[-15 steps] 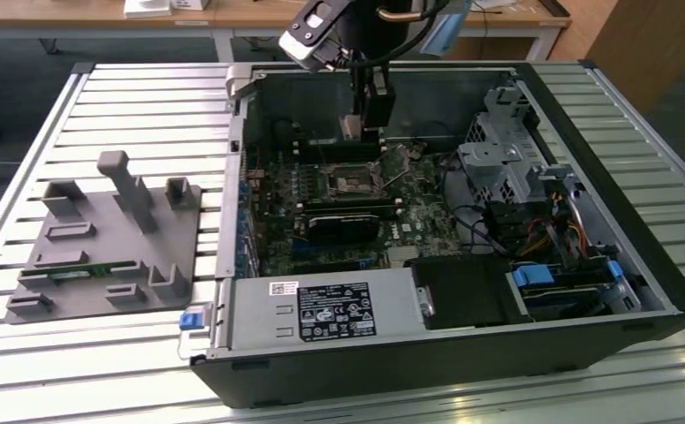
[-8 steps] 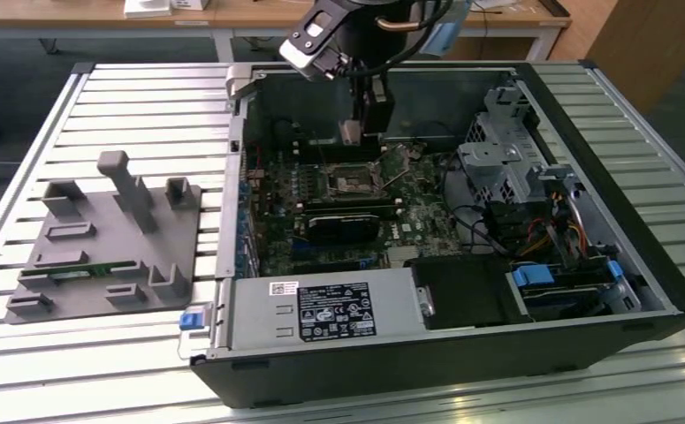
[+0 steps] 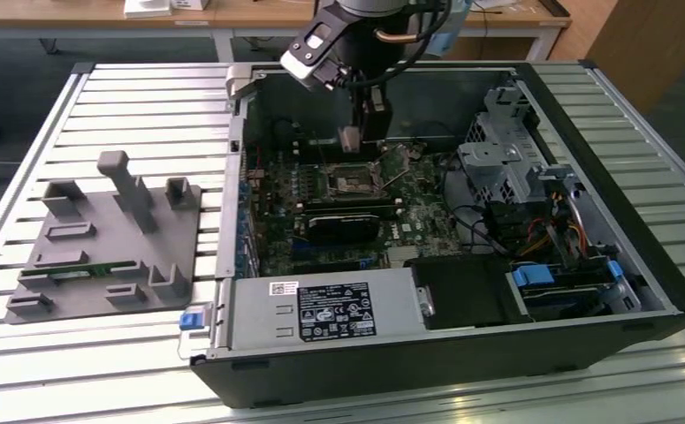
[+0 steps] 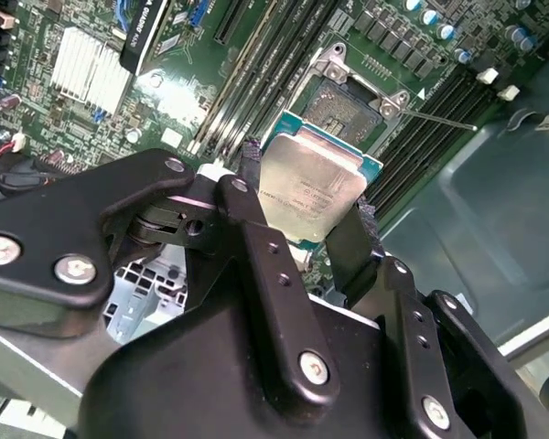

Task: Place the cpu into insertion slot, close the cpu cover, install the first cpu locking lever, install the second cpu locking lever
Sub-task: 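Place the cpu into insertion slot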

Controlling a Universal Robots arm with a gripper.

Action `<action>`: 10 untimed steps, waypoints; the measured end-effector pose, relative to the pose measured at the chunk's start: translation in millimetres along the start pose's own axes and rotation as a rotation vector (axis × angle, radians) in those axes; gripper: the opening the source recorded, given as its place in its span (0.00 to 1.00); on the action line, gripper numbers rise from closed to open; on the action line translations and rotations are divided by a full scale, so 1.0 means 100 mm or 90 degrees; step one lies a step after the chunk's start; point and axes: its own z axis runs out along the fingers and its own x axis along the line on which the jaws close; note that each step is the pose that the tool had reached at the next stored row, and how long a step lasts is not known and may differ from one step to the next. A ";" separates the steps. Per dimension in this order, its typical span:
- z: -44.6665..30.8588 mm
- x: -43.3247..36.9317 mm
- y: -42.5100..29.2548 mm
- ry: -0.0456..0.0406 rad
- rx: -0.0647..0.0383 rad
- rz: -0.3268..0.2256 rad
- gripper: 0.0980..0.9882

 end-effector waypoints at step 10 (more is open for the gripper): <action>0.142 0.000 -0.007 0.0002 0.005 0.000 0.49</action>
